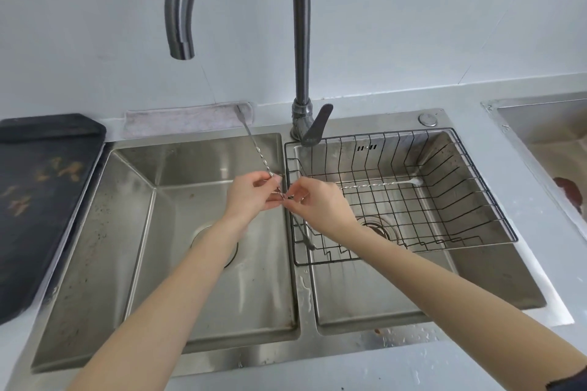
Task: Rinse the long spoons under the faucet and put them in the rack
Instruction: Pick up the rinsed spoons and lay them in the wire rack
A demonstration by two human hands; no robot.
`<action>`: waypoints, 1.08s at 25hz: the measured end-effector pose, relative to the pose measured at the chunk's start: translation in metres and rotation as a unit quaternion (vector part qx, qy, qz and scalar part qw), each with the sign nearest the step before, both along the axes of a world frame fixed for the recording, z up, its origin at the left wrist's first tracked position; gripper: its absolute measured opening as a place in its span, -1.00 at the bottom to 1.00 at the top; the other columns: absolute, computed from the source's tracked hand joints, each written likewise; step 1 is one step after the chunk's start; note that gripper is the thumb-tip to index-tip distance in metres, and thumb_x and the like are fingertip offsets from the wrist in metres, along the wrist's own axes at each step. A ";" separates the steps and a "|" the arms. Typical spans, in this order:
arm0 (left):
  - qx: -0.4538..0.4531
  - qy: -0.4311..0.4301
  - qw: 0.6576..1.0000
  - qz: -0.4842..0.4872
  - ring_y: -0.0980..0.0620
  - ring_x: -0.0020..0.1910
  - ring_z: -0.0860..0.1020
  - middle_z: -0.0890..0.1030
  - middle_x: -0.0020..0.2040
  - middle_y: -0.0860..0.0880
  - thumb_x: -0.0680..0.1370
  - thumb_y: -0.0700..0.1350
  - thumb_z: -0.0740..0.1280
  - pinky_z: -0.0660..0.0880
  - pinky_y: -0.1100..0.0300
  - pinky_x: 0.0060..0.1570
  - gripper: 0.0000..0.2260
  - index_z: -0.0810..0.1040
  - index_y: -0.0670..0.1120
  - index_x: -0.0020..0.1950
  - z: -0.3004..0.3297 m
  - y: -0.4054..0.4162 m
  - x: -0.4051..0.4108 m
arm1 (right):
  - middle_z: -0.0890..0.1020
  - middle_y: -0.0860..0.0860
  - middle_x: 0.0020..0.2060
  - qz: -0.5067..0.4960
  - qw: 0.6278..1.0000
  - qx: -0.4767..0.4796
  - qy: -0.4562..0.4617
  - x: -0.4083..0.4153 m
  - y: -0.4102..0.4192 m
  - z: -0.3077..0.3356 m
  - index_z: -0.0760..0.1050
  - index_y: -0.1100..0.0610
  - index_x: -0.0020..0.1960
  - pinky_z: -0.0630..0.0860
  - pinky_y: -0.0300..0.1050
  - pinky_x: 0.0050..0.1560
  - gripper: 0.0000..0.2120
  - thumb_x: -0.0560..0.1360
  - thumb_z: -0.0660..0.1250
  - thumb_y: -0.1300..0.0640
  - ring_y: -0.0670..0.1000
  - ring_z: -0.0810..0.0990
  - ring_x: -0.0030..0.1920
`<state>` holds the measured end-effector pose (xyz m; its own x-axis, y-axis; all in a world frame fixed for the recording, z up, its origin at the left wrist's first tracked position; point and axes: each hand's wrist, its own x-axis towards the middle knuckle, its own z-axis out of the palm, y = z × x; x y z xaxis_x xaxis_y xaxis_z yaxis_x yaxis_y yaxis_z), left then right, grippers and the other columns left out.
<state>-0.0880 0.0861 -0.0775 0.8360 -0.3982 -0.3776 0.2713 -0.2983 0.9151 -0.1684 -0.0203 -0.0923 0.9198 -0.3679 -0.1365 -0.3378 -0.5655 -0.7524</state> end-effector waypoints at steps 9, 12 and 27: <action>-0.033 0.032 0.999 0.005 0.23 -0.56 0.59 0.54 -0.26 -0.10 0.55 -0.28 0.25 0.56 0.44 -0.43 -0.93 0.49 -0.25 -0.01 0.009 -0.004 -0.010 | 0.69 0.07 -0.15 -0.025 1.000 -0.008 -0.003 -0.005 -0.001 0.006 0.54 0.17 -0.06 0.55 0.04 0.06 -0.86 0.41 0.27 0.22 0.09 0.62 -0.05; -0.030 0.036 0.999 0.007 0.23 -0.54 0.60 0.55 -0.25 -0.09 0.55 -0.26 0.26 0.57 0.43 -0.42 -0.91 0.51 -0.25 0.00 0.008 -0.010 -0.012 | 0.69 0.07 -0.12 -0.009 0.999 -0.042 -0.009 -0.009 -0.007 0.007 0.54 0.17 -0.04 0.55 0.06 0.05 -0.87 0.43 0.29 0.20 0.10 0.62 -0.03; 0.333 -0.426 0.768 -0.344 -0.05 0.29 0.37 0.50 0.27 -0.03 0.56 -0.07 0.23 0.29 0.06 0.28 -0.68 0.44 -0.02 0.31 0.005 -0.053 -0.012 | 0.63 0.06 0.01 0.033 0.966 -0.250 0.060 -0.064 -0.099 0.022 0.53 0.18 0.05 0.51 0.01 -0.06 -0.83 0.54 0.19 0.20 0.16 0.59 0.00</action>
